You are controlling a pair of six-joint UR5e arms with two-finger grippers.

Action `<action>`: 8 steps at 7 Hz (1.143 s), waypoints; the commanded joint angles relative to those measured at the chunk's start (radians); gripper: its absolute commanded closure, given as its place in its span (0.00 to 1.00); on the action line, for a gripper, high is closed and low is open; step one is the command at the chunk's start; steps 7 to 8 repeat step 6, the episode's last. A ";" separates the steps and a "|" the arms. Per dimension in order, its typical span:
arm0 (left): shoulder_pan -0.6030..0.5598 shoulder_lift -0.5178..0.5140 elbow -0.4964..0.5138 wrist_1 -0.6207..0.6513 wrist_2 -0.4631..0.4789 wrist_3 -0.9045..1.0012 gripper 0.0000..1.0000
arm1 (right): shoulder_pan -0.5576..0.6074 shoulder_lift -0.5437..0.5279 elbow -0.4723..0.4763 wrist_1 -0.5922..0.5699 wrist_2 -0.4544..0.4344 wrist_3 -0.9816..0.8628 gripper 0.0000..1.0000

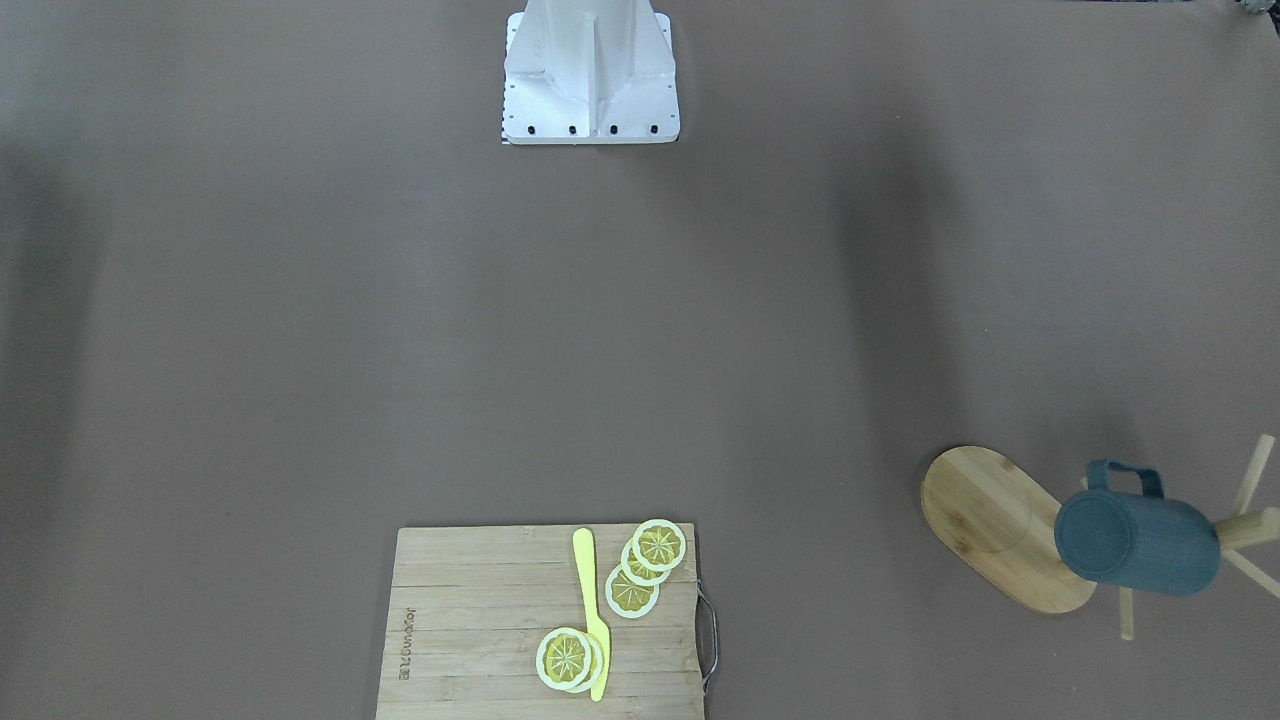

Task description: Hang cup on storage rack

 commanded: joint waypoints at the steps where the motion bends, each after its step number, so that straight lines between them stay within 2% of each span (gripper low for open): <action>1: -0.001 -0.001 -0.003 0.000 0.001 0.000 0.02 | 0.000 -0.014 -0.002 0.000 -0.002 -0.007 0.00; 8: -0.005 -0.003 -0.006 0.000 0.006 0.000 0.02 | 0.000 -0.031 -0.002 0.000 0.000 -0.006 0.00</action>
